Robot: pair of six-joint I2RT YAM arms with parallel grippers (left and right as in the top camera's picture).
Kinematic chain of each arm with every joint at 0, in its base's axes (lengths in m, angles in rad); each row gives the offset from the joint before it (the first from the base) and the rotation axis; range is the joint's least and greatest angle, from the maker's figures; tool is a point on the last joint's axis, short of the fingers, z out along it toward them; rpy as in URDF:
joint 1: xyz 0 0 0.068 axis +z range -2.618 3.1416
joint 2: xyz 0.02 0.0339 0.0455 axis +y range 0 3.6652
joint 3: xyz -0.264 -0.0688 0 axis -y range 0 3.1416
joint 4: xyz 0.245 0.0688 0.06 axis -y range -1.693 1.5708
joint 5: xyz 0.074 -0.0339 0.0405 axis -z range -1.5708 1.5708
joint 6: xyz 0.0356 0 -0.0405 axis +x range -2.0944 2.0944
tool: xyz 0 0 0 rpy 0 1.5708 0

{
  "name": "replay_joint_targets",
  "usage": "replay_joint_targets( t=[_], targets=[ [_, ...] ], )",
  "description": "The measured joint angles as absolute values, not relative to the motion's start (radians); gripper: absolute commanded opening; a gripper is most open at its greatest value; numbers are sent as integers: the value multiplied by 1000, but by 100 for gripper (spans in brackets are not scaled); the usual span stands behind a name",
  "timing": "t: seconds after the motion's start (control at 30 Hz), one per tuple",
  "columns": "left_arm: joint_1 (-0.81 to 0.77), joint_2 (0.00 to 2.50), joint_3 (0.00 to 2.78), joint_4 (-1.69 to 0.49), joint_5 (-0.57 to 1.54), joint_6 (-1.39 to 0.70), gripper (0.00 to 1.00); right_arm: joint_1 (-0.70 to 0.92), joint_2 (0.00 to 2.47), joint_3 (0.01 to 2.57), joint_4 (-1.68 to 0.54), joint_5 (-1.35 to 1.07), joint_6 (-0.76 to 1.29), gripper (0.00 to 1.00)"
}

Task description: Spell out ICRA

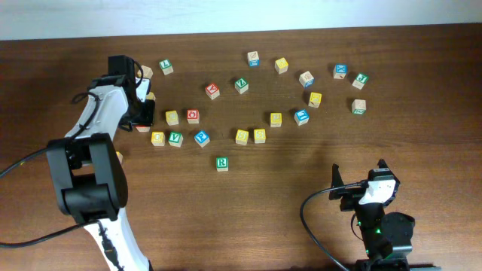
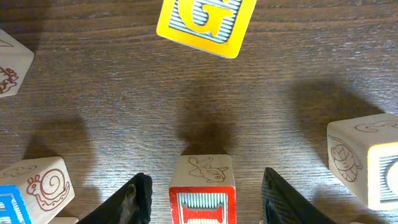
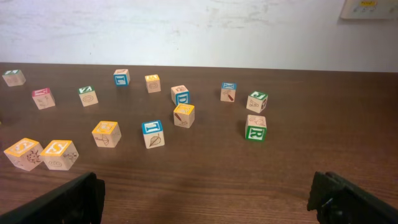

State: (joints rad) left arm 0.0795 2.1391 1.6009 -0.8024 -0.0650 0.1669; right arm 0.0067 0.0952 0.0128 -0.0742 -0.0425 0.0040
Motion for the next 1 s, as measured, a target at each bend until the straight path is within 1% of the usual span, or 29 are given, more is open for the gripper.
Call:
replay_joint_targets(
  t=[0.17,0.2,0.23,0.27,0.3,0.47,0.5,0.53,0.7,0.8,0.83,0.87,1.0],
  targets=[
    [81,2183,1606,-831,-65,168,45,7,95,13,-74,-42,4,98],
    [81,2183,1606,-831,-64,168,43,7,95,13,-74,-43,4,98],
    [81,2183,1606,-831,-65,168,38,7,95,13,-74,-43,4,98],
    [81,2183,1606,-830,-64,168,37,7,95,13,-74,-43,4,98],
    [81,2183,1606,-829,-64,165,33,7,96,13,-74,-43,4,98],
    [81,2185,1611,-825,-65,134,33,7,95,13,-74,-43,4,98],
    [81,2187,1614,-825,-65,128,29,7,95,13,-74,-43,4,98],
    [84,2188,1614,-825,-64,123,27,7,95,13,-74,-42,4,98],
    [130,2188,1615,-826,-59,82,22,7,95,13,-74,-43,4,98],
    [155,2188,1618,-836,-44,39,22,7,95,13,-74,-43,4,98],
    [162,2189,1624,-852,-21,33,19,7,95,13,-74,-43,4,98],
    [167,2193,1638,-876,15,28,18,7,95,13,-74,-42,4,98],
    [168,2204,1795,-1037,87,-31,20,7,96,13,-74,-43,4,98]
  ],
)
